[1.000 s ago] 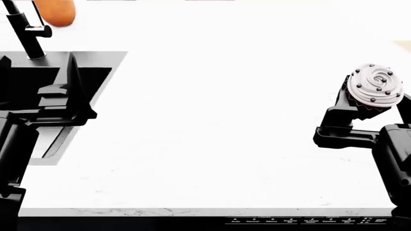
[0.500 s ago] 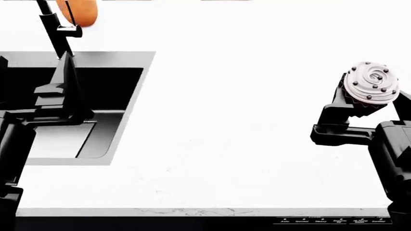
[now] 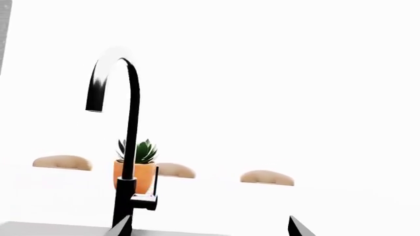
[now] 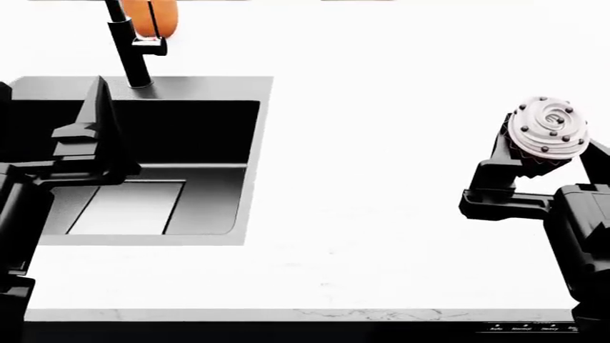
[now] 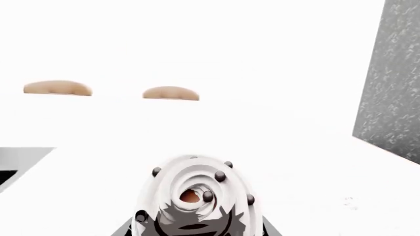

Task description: Pick up the bowl with donut and place it on the tray. Pick up the cupcake and place it on the tray.

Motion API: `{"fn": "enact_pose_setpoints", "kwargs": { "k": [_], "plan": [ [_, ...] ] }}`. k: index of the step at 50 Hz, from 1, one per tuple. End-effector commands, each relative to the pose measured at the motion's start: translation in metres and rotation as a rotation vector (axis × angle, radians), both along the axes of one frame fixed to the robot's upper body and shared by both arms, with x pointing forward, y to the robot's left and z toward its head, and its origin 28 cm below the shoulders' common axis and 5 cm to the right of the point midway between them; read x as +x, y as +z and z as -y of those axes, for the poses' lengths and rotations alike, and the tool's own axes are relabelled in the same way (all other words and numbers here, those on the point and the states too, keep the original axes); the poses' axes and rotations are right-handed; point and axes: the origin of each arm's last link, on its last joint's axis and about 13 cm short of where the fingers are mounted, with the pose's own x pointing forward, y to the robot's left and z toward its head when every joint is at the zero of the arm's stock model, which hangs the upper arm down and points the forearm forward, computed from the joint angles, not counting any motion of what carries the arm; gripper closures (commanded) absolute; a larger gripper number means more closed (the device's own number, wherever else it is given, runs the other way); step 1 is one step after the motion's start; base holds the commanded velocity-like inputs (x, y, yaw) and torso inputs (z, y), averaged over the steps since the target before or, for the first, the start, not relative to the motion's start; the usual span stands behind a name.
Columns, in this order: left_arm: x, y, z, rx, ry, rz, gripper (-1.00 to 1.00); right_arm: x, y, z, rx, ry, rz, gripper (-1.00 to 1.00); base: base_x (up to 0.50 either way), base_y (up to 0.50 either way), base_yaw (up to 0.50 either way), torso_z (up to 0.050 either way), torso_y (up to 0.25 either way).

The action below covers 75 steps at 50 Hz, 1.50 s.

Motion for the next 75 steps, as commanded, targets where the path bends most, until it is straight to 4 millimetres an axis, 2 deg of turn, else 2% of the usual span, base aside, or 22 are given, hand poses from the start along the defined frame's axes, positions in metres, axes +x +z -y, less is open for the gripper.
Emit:
{"fn": "enact_pose_setpoints", "kwargs": {
  "k": [1, 75],
  "plan": [
    [0.0005, -0.0005, 0.0003, 0.000, 0.000, -0.002, -1.00, 0.0012, -0.0015, 0.0011, -0.015, -0.001, 0.005, 1.00, 0.00, 0.32, 0.00, 0.000, 0.000],
    [0.0012, -0.0023, -0.0020, -0.010, 0.002, 0.000, -1.00, 0.0042, -0.0006, -0.0004, -0.033, 0.001, 0.007, 1.00, 0.00, 0.33, 0.00, 0.000, 0.000]
  ]
}}
